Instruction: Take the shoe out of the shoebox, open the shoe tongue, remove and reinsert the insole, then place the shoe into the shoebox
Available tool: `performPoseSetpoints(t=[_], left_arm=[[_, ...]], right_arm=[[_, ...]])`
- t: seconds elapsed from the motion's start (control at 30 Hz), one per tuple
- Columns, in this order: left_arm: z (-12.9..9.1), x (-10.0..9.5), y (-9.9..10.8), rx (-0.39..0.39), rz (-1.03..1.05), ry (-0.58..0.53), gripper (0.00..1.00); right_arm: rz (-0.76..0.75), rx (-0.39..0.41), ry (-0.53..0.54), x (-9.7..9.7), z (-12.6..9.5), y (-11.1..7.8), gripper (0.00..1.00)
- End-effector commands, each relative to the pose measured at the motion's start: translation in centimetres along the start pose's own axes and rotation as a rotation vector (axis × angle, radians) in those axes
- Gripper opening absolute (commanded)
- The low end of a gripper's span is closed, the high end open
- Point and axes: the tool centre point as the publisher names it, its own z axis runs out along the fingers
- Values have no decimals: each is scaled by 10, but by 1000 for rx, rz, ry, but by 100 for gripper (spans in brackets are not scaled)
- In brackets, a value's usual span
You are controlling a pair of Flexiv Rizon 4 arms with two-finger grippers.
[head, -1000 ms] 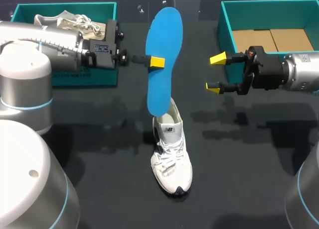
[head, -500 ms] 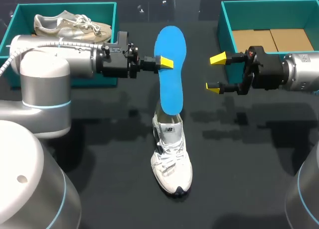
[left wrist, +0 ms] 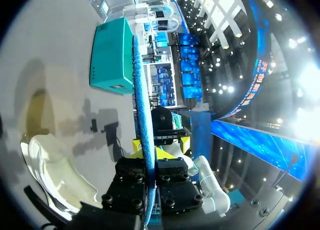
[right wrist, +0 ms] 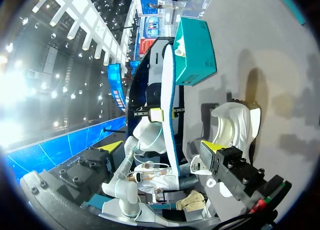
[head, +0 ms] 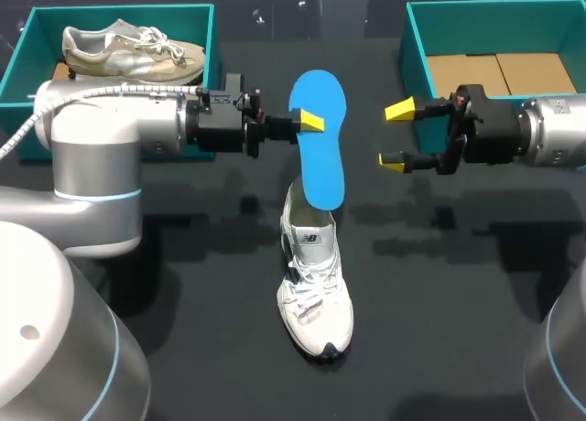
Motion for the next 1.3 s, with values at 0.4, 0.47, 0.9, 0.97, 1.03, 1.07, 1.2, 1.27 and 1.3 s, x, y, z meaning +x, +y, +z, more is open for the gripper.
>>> performPoseSetpoints(t=[0.4,0.47,0.9,0.97,1.03,1.07,1.2,1.27,1.3], left_arm=[[1,-11,-6,-12,-75,50,0],[1,-11,-6,-12,-75,50,0],[1,-11,-6,-12,-75,50,0],[1,-11,-6,-12,-75,50,0],[1,-11,-6,-12,-75,50,0],[1,-11,-6,-12,-75,50,0],[1,-11,-6,-12,-75,50,0],[1,-11,-6,-12,-75,50,0],[1,-11,-6,-12,-75,50,0]], right_arm=[[-14,-24,-391,42,-15,-4,100],[-6,-22,-464,46,-14,-4,100],[10,-30,-882,79,0,-5,100],[17,-27,-938,84,3,-5,100],[26,-25,-1000,89,8,-4,100],[30,-26,-1034,92,10,-4,100],[40,-31,-1130,103,21,-2,100],[48,-37,-1193,106,24,-2,100],[52,-37,-1222,108,27,-1,100]])
